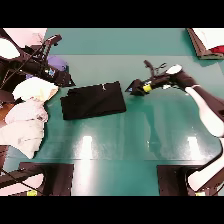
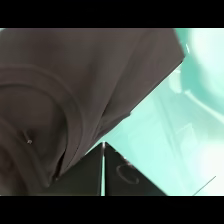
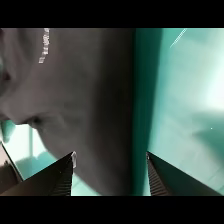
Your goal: Fold the shirts.
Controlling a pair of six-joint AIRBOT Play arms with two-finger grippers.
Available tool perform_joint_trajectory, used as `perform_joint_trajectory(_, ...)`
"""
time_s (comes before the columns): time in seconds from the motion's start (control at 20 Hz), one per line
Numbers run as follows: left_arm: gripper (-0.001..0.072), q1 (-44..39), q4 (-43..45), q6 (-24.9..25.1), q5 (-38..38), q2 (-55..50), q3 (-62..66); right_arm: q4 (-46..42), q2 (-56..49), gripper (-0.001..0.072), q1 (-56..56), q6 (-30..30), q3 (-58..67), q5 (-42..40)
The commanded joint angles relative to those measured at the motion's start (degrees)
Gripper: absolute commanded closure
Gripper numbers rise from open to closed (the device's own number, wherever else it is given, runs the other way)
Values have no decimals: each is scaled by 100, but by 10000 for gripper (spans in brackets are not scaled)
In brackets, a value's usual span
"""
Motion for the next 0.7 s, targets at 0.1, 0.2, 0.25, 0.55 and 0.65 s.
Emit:
perform_joint_trajectory(0.1,682,0,-181,20,111,9,66,52,-1222,180,763,264,1257,345)
perform_joint_trajectory(0.2,682,0,-184,20,109,9,66,46,-1384,207,955,258,1567,361)
perform_joint_trajectory(0.25,682,0,-190,15,109,9,66,28,-1405,360,1012,219,1679,341)
perform_joint_trajectory(0.55,682,0,-527,0,94,9,66,9,-824,699,535,33,1661,66)
perform_joint_trajectory(0.65,682,0,-651,0,105,9,66,-55,-146,699,33,39,981,-275)
